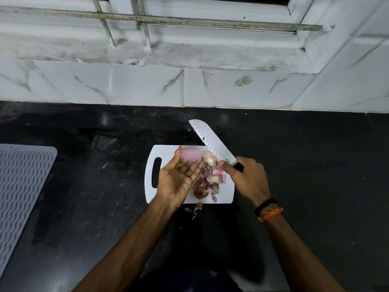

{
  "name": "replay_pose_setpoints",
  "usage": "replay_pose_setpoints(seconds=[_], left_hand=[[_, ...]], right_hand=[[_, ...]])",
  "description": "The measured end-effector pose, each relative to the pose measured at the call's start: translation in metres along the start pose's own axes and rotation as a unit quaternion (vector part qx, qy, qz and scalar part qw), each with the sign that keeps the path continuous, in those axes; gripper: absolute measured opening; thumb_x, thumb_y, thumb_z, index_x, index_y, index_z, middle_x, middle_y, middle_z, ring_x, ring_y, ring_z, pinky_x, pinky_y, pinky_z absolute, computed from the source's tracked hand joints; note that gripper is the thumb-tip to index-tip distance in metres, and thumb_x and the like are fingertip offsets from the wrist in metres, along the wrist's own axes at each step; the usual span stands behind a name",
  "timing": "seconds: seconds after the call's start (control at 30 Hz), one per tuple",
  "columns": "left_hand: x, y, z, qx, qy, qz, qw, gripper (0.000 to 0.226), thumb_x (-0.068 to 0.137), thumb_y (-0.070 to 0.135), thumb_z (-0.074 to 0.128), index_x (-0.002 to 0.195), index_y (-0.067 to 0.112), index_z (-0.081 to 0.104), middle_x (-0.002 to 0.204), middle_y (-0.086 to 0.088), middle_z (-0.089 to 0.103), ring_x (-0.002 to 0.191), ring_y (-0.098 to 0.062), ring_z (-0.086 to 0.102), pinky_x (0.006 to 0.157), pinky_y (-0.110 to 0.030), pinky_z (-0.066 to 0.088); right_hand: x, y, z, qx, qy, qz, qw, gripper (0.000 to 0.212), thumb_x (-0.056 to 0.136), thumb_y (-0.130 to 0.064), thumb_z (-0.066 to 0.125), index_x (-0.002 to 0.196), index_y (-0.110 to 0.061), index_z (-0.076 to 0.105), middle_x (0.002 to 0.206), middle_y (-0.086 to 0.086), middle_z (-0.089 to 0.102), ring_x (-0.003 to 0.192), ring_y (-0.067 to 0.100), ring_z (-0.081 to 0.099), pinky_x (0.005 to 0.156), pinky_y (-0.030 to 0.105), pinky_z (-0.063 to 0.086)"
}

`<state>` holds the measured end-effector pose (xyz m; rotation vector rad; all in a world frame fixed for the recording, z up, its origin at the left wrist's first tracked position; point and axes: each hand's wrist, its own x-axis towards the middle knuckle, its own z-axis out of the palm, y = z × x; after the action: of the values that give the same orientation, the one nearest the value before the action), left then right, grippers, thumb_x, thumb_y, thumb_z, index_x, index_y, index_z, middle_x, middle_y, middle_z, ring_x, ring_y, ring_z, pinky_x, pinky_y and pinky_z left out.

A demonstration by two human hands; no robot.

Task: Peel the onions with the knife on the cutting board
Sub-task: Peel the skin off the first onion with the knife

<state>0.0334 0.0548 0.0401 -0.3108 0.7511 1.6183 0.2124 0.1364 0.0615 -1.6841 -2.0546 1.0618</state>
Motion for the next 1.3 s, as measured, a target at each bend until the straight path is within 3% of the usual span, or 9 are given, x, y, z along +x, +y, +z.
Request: replay_pose_setpoints(seconds=[0.13,0.27,0.47,0.6,0.67,0.83,1.07,1.2,1.3], left_hand=[[0.0,0.001,-0.004,0.005,-0.032,0.0,0.999,0.057,0.091,0.015,0.059,0.146,0.002,0.045,0.143,-0.024,0.053,0.12,-0.039,0.062,0.101,-0.052,0.051],[0.003,0.001,-0.01,-0.011,-0.052,-0.005,0.999,0.057,0.094,0.015,0.055,0.148,0.001,0.042,0.147,-0.026,0.047,0.133,-0.041,0.051,0.11,-0.054,0.041],[0.004,0.001,-0.013,0.0,-0.06,-0.001,0.998,0.05,0.094,0.016,0.051,0.142,0.001,0.05,0.141,-0.026,0.055,0.124,-0.042,0.059,0.102,-0.053,0.049],[0.005,0.001,-0.016,-0.001,-0.077,0.003,0.997,0.054,0.092,0.015,0.049,0.144,0.001,0.047,0.143,-0.027,0.051,0.127,-0.043,0.055,0.098,-0.052,0.053],[0.005,0.001,-0.016,-0.005,-0.086,0.004,0.996,0.058,0.09,0.014,0.055,0.146,0.001,0.044,0.142,-0.027,0.052,0.127,-0.042,0.056,0.099,-0.052,0.052],[0.005,0.002,-0.016,-0.03,-0.123,0.001,0.992,0.089,0.064,0.009,0.089,0.142,0.0,0.048,0.144,-0.028,0.05,0.128,-0.044,0.054,0.103,-0.054,0.049],[0.009,0.002,-0.018,-0.034,-0.135,-0.028,0.99,0.091,0.07,0.009,0.086,0.148,0.0,0.04,0.149,-0.03,0.043,0.135,-0.044,0.047,0.104,-0.053,0.047],[0.01,-0.002,-0.017,-0.005,-0.125,-0.026,0.992,0.065,0.082,0.013,0.075,0.14,0.001,0.049,0.151,-0.028,0.041,0.136,-0.042,0.047,0.101,-0.052,0.05],[0.011,-0.001,-0.018,-0.016,-0.117,-0.013,0.993,0.09,0.069,0.011,0.088,0.146,-0.001,0.044,0.153,-0.023,0.042,0.136,-0.042,0.047,0.096,-0.051,0.053]], right_hand=[[-0.002,-0.006,-0.002,0.016,-0.011,0.004,1.0,0.054,0.092,-0.06,0.056,0.072,-0.01,0.066,0.061,0.0,0.062,0.053,0.012,0.054,0.053,0.027,0.035],[-0.001,-0.006,0.003,-0.011,0.002,0.007,1.0,0.063,0.09,-0.068,0.05,0.07,-0.01,0.065,0.063,0.006,0.065,0.057,0.021,0.06,0.055,0.037,0.045],[-0.003,-0.009,0.0,-0.053,0.014,0.012,0.998,0.05,0.079,-0.068,0.069,0.06,-0.025,0.05,0.056,-0.008,0.055,0.051,0.007,0.052,0.048,0.021,0.031],[-0.002,-0.01,0.002,-0.065,0.012,0.001,0.998,0.035,0.078,-0.058,0.077,0.078,-0.026,0.061,0.072,-0.014,0.061,0.066,0.005,0.059,0.048,0.018,0.033],[-0.001,-0.009,0.004,-0.047,0.012,-0.005,0.999,0.025,0.081,-0.045,0.079,0.078,-0.028,0.062,0.072,-0.016,0.061,0.068,0.005,0.061,0.05,0.016,0.035],[0.0,-0.013,0.005,-0.056,0.014,-0.003,0.998,0.025,0.083,-0.022,0.07,0.067,-0.025,0.051,0.063,-0.013,0.056,0.059,0.004,0.055,0.048,0.019,0.03],[-0.001,-0.017,0.007,-0.08,0.017,0.022,0.996,0.034,0.094,-0.047,0.059,0.071,-0.024,0.056,0.066,-0.009,0.059,0.057,0.009,0.056,0.049,0.022,0.033],[0.0,-0.015,0.011,-0.081,0.02,0.013,0.996,0.032,0.088,-0.052,0.066,0.073,-0.027,0.054,0.068,-0.013,0.058,0.06,0.006,0.056,0.05,0.021,0.034],[-0.001,-0.014,0.011,-0.077,0.004,-0.006,0.997,0.019,0.087,-0.044,0.071,0.092,-0.03,0.06,0.081,-0.018,0.059,0.072,0.007,0.061,0.054,0.022,0.043]])
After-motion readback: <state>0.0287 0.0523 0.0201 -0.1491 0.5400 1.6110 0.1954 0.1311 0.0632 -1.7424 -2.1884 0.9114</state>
